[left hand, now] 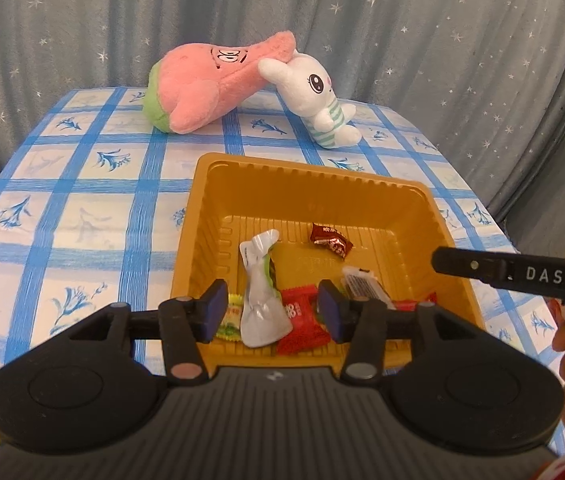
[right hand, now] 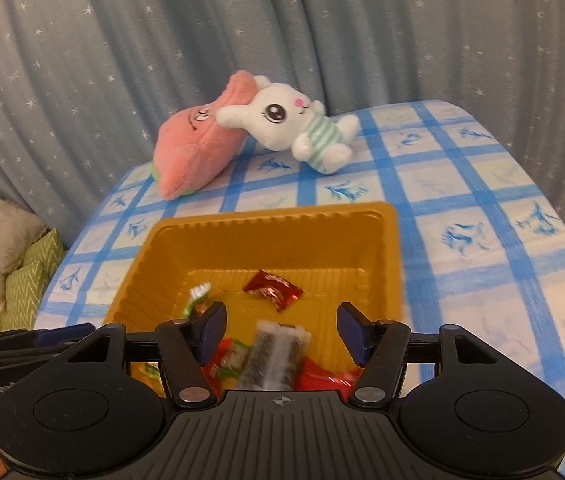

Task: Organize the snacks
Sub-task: 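Withdraw both open tools from the tray toward the loose snacks on the tablecloth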

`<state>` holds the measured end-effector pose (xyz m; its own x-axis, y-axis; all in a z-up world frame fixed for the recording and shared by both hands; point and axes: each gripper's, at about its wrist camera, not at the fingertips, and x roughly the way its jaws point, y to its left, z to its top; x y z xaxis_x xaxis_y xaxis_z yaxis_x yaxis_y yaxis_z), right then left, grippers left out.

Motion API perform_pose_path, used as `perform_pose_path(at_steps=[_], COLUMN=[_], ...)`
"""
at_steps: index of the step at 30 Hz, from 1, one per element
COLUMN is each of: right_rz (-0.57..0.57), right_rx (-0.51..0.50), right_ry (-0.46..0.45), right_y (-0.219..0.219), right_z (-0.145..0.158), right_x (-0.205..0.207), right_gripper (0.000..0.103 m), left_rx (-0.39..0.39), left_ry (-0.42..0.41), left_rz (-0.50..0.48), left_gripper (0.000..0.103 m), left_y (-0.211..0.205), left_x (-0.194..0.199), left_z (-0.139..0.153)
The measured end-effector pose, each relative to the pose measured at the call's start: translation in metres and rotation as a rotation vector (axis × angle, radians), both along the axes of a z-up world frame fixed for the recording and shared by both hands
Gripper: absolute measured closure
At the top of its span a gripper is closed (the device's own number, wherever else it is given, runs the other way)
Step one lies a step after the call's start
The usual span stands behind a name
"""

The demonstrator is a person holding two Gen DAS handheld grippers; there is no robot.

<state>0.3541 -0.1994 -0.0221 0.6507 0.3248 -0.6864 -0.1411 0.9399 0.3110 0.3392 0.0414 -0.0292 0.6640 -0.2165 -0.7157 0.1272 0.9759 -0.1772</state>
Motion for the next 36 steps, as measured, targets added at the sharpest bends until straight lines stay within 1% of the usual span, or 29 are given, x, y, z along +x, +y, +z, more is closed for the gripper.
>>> perform_pose_path(at_steps=[3,5,11,13,14,18,20,22,25,28,32,36], right_rz=[-0.019,-0.028,-0.004,0.001,0.0,0.007,0.007,0.014,0.027,0.039,0.066,0.104], right_rx=[0.004,0.005,-0.034,-0.038,-0.039,-0.045,-0.042,-0.044,-0.068,-0.078,-0.081,-0.088], right_ry=[0.017,0.023,0.043,0.05,0.052,0.058,0.061,0.058,0.039,0.032,0.037,0.043], right_y=[-0.006,-0.009,-0.005,-0.004,-0.004,-0.003,-0.003,-0.002,0.002,0.006,0.014,0.025], right_z=[0.001,0.002,0.001,0.0,0.0,-0.001,0.0,0.002,0.004,0.001,-0.006,-0.014], right_x=[-0.019,-0.037,-0.098,-0.118,-0.127,-0.162,-0.177,-0.191,-0.211,-0.226,-0.237,-0.242], right_gripper=[0.042,0.042,0.042,0.042,0.042,0.042,0.042,0.042,0.042,0.042,0.042,0.042], left_rx=[-0.01,-0.014,-0.023,-0.014,-0.003,0.012,0.027,0.034,0.022,0.023,0.039,0.042], left_ry=[-0.01,-0.019,-0.029,-0.032,-0.035,-0.045,-0.053,-0.057,-0.044,-0.037,-0.03,-0.016], left_rz=[0.01,0.009,0.039,0.049,0.055,0.078,0.094,0.113,0.147,0.165,0.173,0.184], left_gripper=[0.051,0.044,0.037,0.036,0.032,0.027,0.02,0.019,0.015,0.015,0.014,0.014], left_y=[-0.001,-0.002,-0.003,-0.004,-0.004,-0.003,0.0,0.004,0.012,0.018,0.024,0.031], left_x=[-0.018,-0.034,-0.085,-0.102,-0.11,-0.141,-0.157,-0.173,-0.193,-0.209,-0.226,-0.233], left_z=[0.005,0.009,0.016,0.018,0.019,0.025,0.027,0.027,0.025,0.024,0.022,0.017])
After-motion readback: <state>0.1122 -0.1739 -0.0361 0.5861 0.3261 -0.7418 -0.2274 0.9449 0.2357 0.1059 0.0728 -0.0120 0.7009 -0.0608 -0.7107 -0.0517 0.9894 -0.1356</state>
